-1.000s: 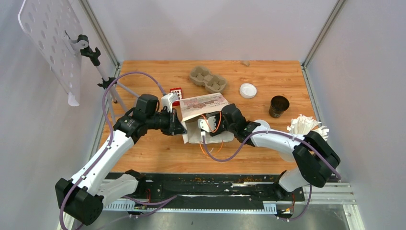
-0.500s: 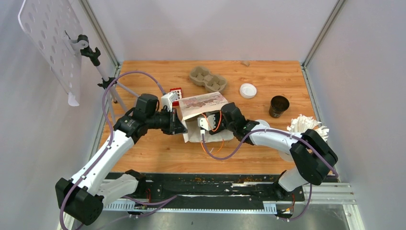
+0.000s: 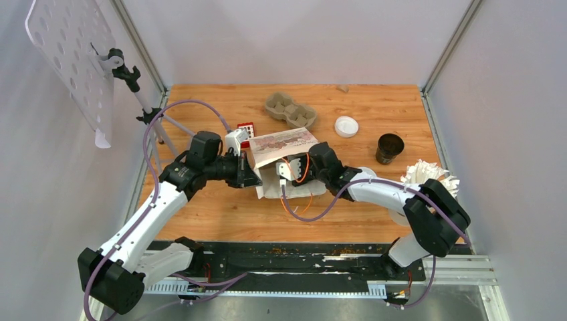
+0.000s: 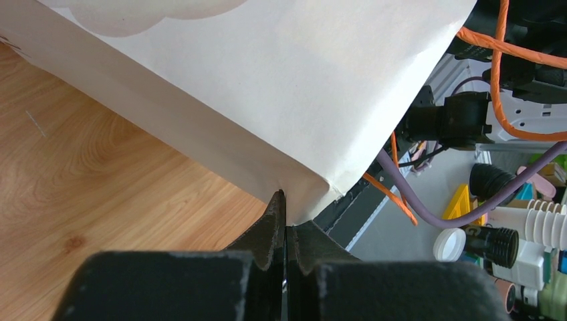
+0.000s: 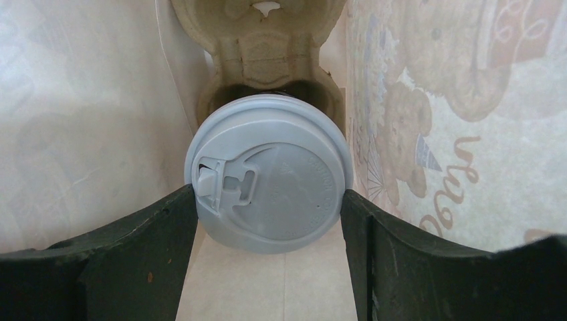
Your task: Pack the takeout coffee
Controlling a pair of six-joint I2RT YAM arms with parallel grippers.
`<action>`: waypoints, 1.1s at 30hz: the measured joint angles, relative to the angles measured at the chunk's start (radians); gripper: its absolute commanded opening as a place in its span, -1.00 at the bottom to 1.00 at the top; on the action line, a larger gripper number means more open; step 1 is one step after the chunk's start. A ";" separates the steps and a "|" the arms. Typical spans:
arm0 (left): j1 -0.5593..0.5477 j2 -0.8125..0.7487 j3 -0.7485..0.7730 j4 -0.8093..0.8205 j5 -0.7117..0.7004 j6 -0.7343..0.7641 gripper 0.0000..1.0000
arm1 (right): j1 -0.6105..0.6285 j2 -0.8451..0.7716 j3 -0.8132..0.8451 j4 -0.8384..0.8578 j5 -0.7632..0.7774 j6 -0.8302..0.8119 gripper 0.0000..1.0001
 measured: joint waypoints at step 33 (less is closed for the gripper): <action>0.000 0.002 -0.006 0.028 0.009 -0.024 -1.00 | -0.007 -0.018 0.026 -0.079 0.001 0.019 0.61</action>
